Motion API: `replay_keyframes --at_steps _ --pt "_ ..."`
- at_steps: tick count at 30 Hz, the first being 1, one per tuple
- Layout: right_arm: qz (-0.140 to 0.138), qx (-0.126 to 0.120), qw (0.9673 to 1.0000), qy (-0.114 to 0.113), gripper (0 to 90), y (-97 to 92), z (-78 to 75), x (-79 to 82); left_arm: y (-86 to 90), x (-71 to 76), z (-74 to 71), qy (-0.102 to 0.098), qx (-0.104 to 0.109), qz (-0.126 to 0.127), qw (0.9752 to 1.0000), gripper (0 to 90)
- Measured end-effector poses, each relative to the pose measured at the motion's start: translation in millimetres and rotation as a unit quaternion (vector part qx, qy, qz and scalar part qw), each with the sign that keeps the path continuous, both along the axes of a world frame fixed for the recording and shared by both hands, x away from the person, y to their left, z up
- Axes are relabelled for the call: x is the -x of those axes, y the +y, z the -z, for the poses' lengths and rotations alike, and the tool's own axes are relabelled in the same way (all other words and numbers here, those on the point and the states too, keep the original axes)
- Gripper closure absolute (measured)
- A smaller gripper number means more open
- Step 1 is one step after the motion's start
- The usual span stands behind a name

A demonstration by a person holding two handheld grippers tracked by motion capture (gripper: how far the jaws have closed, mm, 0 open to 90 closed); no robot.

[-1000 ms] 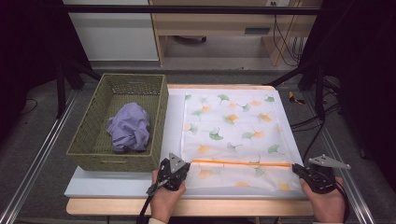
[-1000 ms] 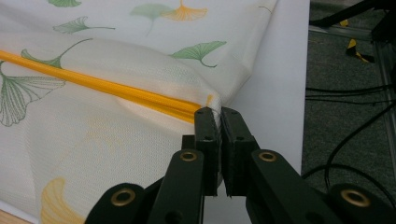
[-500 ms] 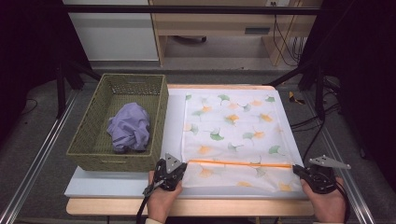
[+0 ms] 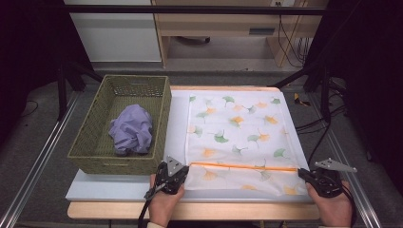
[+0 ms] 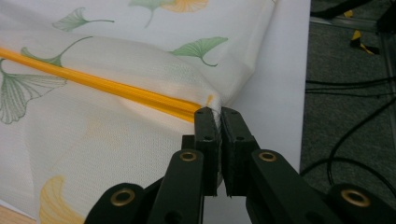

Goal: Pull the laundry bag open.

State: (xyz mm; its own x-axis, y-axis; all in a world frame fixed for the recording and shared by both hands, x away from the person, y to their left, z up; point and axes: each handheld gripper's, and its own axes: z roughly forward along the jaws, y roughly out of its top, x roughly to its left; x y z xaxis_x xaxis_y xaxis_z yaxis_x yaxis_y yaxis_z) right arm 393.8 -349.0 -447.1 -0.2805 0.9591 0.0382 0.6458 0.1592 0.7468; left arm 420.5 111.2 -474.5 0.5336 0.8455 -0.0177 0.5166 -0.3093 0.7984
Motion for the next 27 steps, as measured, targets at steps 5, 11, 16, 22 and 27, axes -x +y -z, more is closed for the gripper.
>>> replay_keyframes --at_steps 5,11,16,22,27 --pt "-0.011 -0.005 0.9999 0.001 86.2 2.9 0.5 -1.2 5.4 -0.1 -0.9 0.003 0.003 -0.005 1.0 90.0" --pt "-0.005 0.001 1.0 0.007 86.2 4.2 2.4 -2.8 4.7 0.1 0.6 0.003 -0.002 -0.003 1.0 90.0" --pt "-0.003 0.002 0.9999 0.013 86.2 6.2 2.9 -3.2 5.2 0.0 2.2 0.005 -0.001 -0.006 1.0 90.0" --pt "-0.013 -0.006 0.9999 0.004 86.0 4.5 2.9 -2.3 6.8 1.2 1.7 -0.002 -0.005 0.003 1.0 89.9" --pt "-0.017 -0.015 0.9997 -0.005 85.7 2.0 5.2 -3.8 6.3 1.8 0.3 -0.013 -0.012 0.012 0.9998 89.7"
